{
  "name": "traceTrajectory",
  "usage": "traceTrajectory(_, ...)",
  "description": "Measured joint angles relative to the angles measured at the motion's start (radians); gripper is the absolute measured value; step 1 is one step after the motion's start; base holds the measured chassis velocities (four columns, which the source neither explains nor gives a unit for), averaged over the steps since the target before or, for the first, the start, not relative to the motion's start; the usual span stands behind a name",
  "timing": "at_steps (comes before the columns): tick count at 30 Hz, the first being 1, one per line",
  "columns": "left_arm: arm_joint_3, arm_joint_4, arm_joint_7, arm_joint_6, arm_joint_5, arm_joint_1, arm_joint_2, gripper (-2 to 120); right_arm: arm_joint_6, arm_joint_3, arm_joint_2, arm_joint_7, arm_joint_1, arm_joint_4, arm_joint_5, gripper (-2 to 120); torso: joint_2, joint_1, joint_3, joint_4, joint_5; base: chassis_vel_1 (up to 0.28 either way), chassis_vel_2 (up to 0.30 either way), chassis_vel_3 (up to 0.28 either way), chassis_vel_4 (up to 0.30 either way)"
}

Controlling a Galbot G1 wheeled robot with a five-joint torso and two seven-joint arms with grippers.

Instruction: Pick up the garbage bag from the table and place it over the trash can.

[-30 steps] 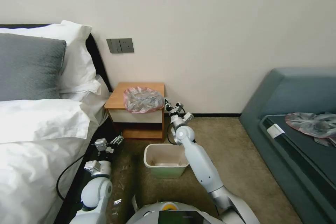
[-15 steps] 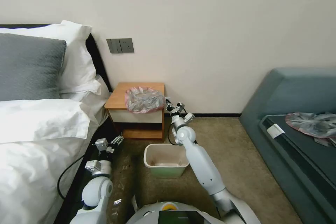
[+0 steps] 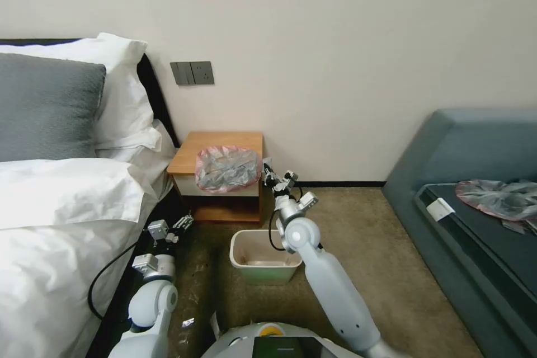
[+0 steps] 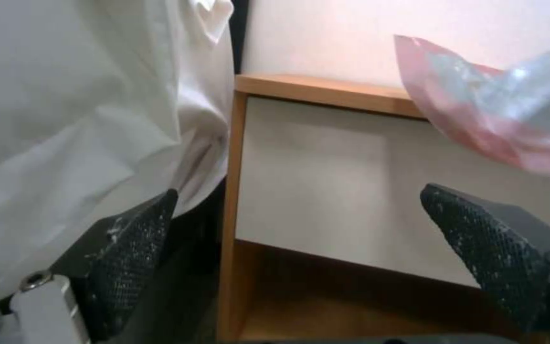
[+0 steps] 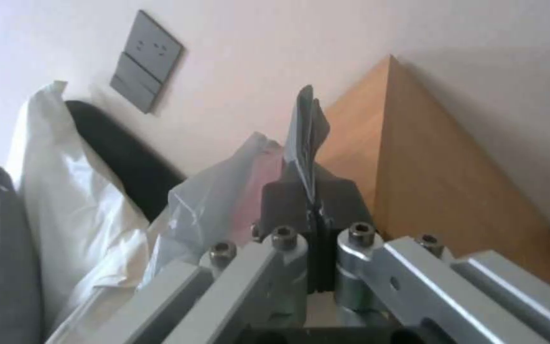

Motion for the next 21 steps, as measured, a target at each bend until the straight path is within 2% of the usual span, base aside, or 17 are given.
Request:
traceTrajectory(10, -0.009, -0.002, -0.003, 0.0, -0.013, -0.007, 0.0, 98, 0.009, -0.021, -0.04, 0.029, -0.171, 0.169, -0.058, 0, 0.0, 0.0, 0.0, 0.0, 0.0, 0.0, 0.0, 0.0, 0.0)
traceTrajectory(21, -0.02, -0.012, -0.006, 0.0, -0.021, -0.005, 0.002, 98, 0.054, -0.063, -0.093, 0.073, -0.37, 0.252, -0.147, 0, 0.0, 0.0, 0.0, 0.0, 0.0, 0.0, 0.0, 0.0, 0.0)
